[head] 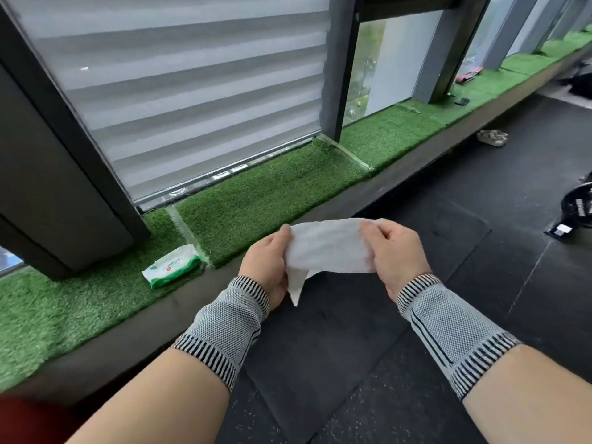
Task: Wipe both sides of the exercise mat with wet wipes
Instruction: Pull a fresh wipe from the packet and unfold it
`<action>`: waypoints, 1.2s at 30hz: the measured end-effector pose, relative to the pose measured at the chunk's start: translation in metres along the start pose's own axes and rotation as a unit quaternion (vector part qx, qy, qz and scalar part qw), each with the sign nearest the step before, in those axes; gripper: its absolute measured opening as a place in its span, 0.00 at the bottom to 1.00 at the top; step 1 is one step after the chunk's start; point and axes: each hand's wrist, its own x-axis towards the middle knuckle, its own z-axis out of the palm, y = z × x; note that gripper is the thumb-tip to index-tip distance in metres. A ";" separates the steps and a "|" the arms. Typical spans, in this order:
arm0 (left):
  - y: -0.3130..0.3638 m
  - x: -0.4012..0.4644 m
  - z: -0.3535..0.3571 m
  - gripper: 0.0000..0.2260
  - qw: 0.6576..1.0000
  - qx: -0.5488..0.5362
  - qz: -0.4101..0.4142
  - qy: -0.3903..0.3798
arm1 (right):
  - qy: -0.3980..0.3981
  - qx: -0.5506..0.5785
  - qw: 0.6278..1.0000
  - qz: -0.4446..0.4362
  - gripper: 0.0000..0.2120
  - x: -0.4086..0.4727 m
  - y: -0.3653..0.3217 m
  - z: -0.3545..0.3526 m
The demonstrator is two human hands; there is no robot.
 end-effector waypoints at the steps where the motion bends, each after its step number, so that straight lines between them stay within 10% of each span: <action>1: 0.001 -0.004 0.007 0.17 0.996 -0.058 -0.052 -0.038 | -0.001 0.003 1.000 -0.011 0.10 0.004 -0.002 -0.008; 8: -0.019 -0.007 0.021 0.23 0.945 0.005 -0.184 -0.269 | -0.001 0.135 0.986 0.095 0.16 0.028 0.010 -0.026; 11: -0.008 0.003 0.030 0.12 0.944 -0.041 -0.176 -0.276 | -0.039 0.251 0.943 0.214 0.27 0.025 0.024 -0.031; 18: 0.006 0.022 0.035 0.22 0.916 -0.044 -0.175 -0.358 | -0.170 0.393 0.859 0.282 0.36 0.005 0.029 -0.037; 27: 0.007 0.032 0.003 0.09 0.988 0.091 -0.018 -0.127 | -0.034 0.300 0.932 0.202 0.10 -0.002 0.014 -0.003; 36: 0.034 0.026 -0.030 0.13 0.995 0.035 0.020 -0.094 | -0.042 0.227 0.960 0.158 0.13 -0.001 -0.017 0.031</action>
